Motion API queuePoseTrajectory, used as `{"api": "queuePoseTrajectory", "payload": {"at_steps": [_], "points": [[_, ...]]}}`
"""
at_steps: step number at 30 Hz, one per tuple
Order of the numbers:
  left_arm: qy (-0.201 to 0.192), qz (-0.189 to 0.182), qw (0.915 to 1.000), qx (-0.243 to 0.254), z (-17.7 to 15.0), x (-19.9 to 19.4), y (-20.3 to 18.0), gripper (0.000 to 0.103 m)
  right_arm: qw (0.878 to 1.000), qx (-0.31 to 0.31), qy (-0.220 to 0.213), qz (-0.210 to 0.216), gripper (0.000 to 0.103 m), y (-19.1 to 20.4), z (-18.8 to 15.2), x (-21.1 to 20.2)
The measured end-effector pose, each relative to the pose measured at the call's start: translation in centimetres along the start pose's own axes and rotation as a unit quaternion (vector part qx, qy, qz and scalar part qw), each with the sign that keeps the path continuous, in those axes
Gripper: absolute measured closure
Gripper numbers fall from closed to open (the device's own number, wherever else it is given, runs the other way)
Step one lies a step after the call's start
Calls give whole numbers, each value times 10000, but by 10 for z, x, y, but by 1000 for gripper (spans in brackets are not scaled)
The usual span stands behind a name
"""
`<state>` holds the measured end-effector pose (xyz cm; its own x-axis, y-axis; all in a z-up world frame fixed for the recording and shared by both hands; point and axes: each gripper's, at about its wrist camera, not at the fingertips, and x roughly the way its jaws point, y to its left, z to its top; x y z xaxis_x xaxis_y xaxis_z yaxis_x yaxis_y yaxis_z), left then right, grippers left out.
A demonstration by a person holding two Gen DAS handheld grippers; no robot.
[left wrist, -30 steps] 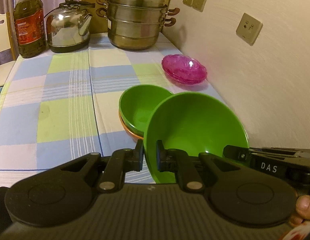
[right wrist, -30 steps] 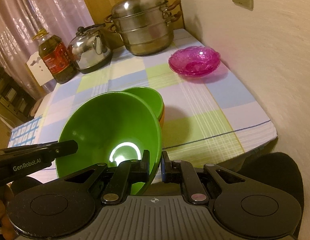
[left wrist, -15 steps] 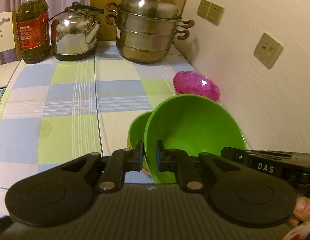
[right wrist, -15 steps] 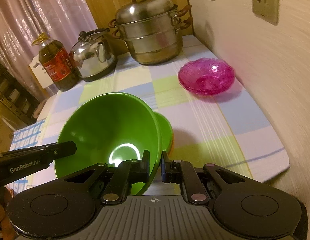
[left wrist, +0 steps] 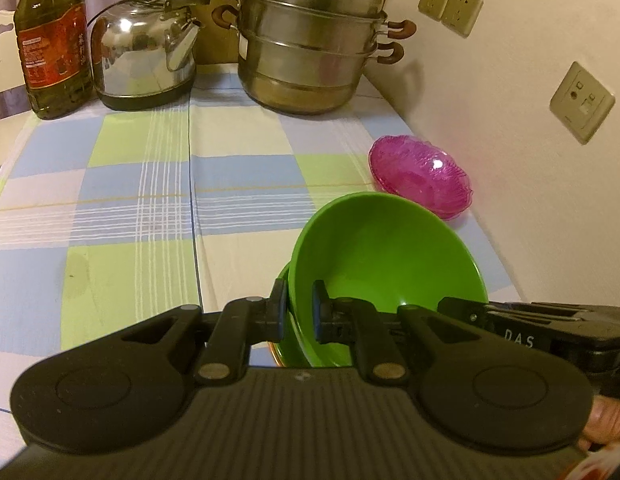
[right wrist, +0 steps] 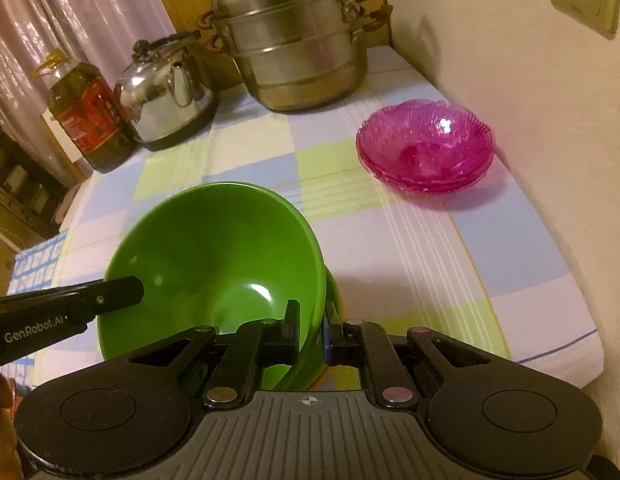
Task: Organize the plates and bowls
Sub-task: 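Lower the smaller green bowl into the stack and open both tools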
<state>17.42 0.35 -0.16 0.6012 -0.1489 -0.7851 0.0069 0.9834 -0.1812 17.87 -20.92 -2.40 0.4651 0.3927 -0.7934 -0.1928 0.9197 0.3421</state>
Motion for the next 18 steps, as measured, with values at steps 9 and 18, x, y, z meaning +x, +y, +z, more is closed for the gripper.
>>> {"api": "queuePoseTrajectory", "payload": {"at_steps": [9, 18], "points": [[140, 42, 9999, -14, -7, 16, 4, 93, 9999, -14, 135, -73, 93, -2, -3, 16], [201, 82, 9998, -7, -9, 23, 6, 93, 9995, -186, 157, -188, 92, 2, -6, 24]]}}
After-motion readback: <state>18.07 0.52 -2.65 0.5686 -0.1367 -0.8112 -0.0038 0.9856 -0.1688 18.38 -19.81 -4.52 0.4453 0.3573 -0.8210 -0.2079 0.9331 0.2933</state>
